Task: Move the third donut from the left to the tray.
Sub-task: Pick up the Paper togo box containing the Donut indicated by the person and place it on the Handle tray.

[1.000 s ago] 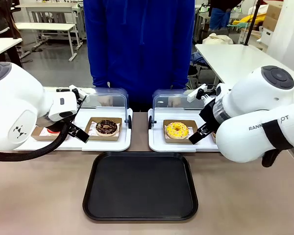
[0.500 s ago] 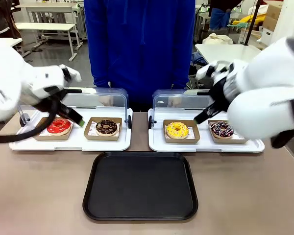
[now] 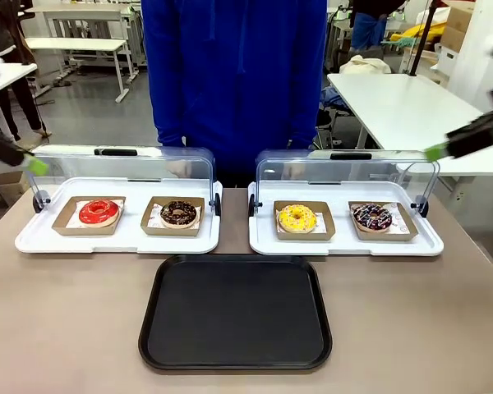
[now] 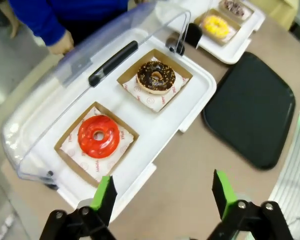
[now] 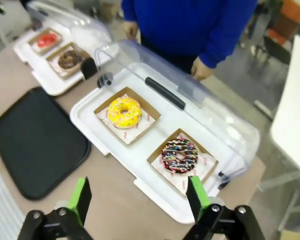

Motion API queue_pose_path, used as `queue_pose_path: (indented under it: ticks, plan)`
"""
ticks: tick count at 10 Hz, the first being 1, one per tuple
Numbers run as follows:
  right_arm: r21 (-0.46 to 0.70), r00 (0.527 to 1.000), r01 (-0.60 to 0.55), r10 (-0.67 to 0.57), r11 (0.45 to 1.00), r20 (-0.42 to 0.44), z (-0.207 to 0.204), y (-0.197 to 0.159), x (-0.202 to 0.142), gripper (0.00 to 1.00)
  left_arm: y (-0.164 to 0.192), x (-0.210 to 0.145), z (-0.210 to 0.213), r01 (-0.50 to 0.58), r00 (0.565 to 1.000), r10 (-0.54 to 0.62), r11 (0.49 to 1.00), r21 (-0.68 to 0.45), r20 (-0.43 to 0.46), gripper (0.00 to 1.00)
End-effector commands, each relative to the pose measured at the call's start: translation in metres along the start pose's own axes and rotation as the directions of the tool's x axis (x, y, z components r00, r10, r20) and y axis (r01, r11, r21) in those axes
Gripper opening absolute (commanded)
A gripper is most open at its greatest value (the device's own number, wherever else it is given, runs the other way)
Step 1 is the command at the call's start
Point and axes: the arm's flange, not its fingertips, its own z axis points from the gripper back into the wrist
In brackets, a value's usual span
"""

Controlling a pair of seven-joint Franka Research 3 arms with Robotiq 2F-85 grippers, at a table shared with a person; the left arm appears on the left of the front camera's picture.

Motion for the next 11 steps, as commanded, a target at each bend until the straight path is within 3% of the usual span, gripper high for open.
queue_pose_path:
  ticks: [1,4,8,11]
  plan:
    - [0.098,0.992,-0.087,0.077,0.991,0.099,0.032,-0.02,-0.052,1.0,0.023,-0.032,0.013,0.097,0.989,-0.088,0.992,-0.076,0.116,1.0]
    - [0.13,0.976,-0.117,0.09,0.985,0.198,0.054,-0.05,-0.103,1.0,0.037,-0.076,0.035,0.161,0.963,-0.125,0.978,-0.137,0.24,1.0]
    - [0.152,0.97,-0.113,0.076,0.982,0.231,0.054,-0.064,-0.115,1.0,0.027,-0.087,0.035,0.233,0.919,-0.173,0.963,-0.136,0.354,1.0]
    - [0.149,0.973,-0.097,0.062,0.984,0.22,0.057,-0.064,-0.116,1.0,0.026,-0.09,0.034,0.204,0.932,-0.147,0.968,-0.143,0.331,1.0]
